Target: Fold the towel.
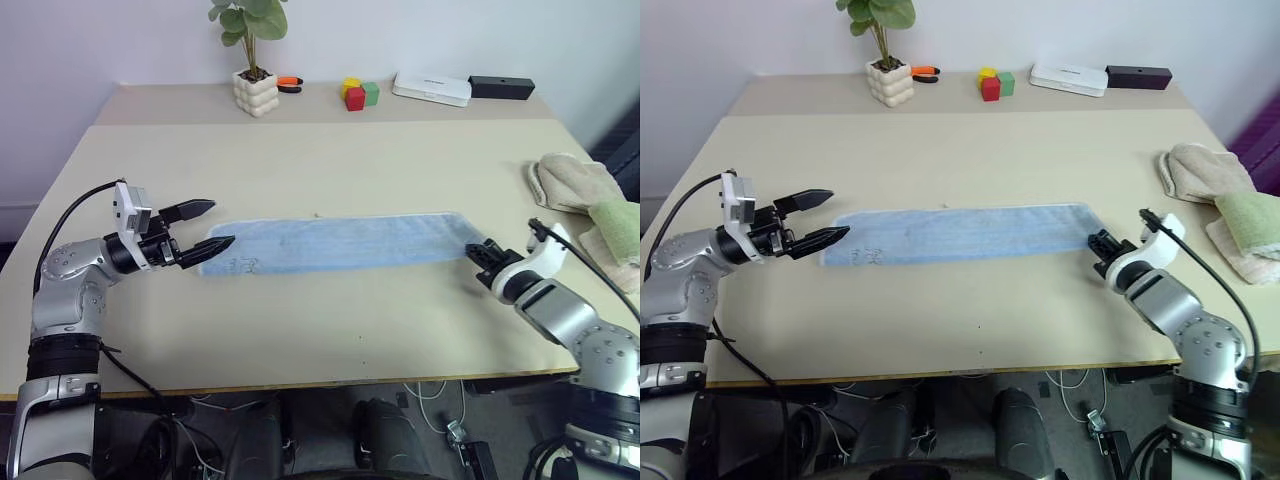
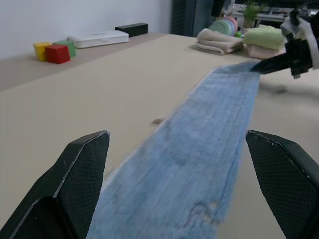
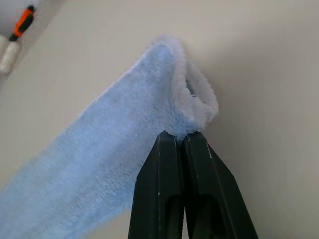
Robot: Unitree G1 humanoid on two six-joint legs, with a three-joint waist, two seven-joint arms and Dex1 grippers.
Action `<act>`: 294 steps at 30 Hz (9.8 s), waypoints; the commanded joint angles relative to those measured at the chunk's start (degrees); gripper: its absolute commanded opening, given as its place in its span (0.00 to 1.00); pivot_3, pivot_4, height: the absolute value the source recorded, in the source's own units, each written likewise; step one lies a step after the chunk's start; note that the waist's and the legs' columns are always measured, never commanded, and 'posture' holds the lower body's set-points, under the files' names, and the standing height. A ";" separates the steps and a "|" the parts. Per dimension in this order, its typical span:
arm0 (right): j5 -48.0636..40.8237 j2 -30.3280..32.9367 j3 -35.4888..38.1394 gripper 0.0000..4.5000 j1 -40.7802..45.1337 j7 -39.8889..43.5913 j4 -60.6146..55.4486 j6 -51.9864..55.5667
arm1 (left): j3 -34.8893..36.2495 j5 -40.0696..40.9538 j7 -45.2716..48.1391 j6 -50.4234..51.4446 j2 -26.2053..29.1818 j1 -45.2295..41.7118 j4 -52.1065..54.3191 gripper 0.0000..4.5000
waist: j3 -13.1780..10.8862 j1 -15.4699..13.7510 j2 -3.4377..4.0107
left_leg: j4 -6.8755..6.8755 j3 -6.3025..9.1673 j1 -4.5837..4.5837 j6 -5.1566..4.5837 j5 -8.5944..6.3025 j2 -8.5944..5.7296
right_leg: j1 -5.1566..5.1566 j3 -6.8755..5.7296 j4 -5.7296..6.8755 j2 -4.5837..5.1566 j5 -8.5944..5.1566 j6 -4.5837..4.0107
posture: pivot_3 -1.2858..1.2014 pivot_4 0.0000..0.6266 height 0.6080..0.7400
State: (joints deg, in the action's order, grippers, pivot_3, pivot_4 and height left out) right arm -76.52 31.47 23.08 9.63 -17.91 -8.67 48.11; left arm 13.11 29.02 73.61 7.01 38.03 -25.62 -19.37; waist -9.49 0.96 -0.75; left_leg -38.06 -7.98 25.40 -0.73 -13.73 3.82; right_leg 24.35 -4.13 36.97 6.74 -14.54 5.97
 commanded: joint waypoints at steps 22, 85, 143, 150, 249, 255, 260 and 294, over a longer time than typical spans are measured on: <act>42.79 -3.41 -40.21 0.01 23.23 32.86 -9.81 1.25 | 2.50 2.37 -2.35 -0.45 0.67 2.89 6.41 1.00 | -0.06 -0.22 -0.02 | -0.10 -0.06 0.18 -0.05 -0.02 -0.02 | 0.11 -0.01 -0.02 0.03 0.01 0.01 | 0.52 0.24 0.96; 70.19 -20.27 -31.55 1.00 23.98 45.43 24.24 -33.96 | 2.33 2.95 -6.04 1.97 0.26 6.57 11.27 1.00 | -0.02 0.26 -0.04 | 0.04 -0.22 0.00 0.38 0.21 0.02 | 0.05 -0.06 0.02 -0.02 0.00 0.01 | 0.52 0.24 0.96; 56.95 -0.39 -29.31 1.00 22.59 65.04 -7.09 -18.56 | 9.99 65.77 -86.25 44.44 -16.36 13.98 14.42 0.02 | 0.13 -1.78 0.34 | -0.02 0.36 -0.08 0.02 0.01 -0.09 | -0.62 -0.58 -0.71 0.14 -0.07 -0.52 | 0.52 0.24 0.96; 56.62 6.02 -24.69 1.00 19.34 68.33 -4.51 -19.91 | 8.62 63.65 -78.48 46.59 -13.20 8.02 19.88 0.01 | 0.04 -2.02 0.21 | -0.02 0.45 -0.01 0.03 0.01 -0.10 | -0.65 -0.71 -0.79 0.14 -0.07 -0.52 | 0.52 0.24 0.96; 69.23 -25.03 -20.43 0.01 10.82 20.60 10.65 -25.20 | -12.48 -12.74 -48.90 14.49 -36.04 -11.34 -4.06 0.00 | -0.17 -0.28 0.00 | 0.03 0.38 0.01 0.04 0.06 -0.06 | -0.70 -0.77 -0.76 -0.04 0.16 -0.03 | 0.52 0.24 0.96; 62.49 -21.46 -16.12 0.52 14.57 26.72 5.86 -19.68 | -11.92 -7.19 -40.16 16.62 -32.93 -10.48 5.37 0.19 | -0.24 -0.13 0.08 | 0.04 0.36 0.06 0.05 0.06 -0.04 | -0.64 -0.77 -0.75 -0.04 0.17 -0.03 | 0.52 0.24 0.96; 54.52 -14.95 -9.17 1.00 19.62 31.46 5.66 -10.89 | -11.31 -7.54 -35.46 14.19 -27.27 -11.64 6.93 0.74 | -0.24 -0.22 0.10 | 0.03 0.35 0.09 0.05 0.06 -0.03 | -0.59 -0.77 -0.72 -0.05 0.17 -0.04 | 0.52 0.24 0.96; 35.08 -17.08 -3.29 0.50 26.33 34.16 16.44 25.79 | -6.37 3.01 -8.67 11.45 -8.46 -3.19 15.70 1.00 | -0.26 0.21 0.15 | 0.11 0.26 0.19 0.03 0.05 0.01 | -0.40 -0.76 -0.69 -0.03 0.18 -0.04 | 0.52 0.24 0.96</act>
State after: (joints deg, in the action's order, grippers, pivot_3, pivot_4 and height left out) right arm -40.62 15.38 18.36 34.71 16.75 6.73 74.09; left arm 5.85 31.18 65.61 18.58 29.64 -28.90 -5.88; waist -9.75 1.16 -0.60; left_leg -37.96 -7.73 25.59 -0.70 -13.68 3.83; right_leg 23.95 -4.89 36.28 6.72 -14.36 5.93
